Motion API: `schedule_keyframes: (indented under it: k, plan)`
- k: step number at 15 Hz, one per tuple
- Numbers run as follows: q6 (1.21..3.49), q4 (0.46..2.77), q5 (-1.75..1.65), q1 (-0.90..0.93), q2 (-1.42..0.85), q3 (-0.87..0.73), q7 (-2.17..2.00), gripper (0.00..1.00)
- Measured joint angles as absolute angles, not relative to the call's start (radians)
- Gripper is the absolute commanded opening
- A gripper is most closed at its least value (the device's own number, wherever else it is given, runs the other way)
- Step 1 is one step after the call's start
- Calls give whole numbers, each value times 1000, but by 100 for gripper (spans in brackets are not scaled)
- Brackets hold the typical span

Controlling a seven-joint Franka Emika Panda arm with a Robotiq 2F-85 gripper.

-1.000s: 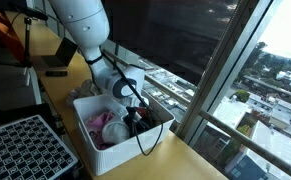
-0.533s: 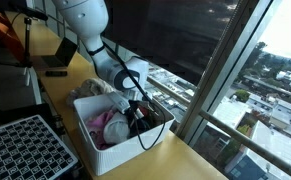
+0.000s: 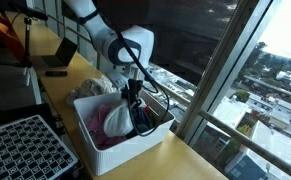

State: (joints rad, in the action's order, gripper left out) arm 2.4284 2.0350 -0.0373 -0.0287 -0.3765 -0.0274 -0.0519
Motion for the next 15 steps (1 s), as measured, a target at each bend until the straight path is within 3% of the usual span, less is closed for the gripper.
schedule_keyframes:
  k: [9,15]
  plan:
    - [2376,2035,-44,7,0,-2,-48,7]
    - [2332,1953,-57,92,160,101,-49,7]
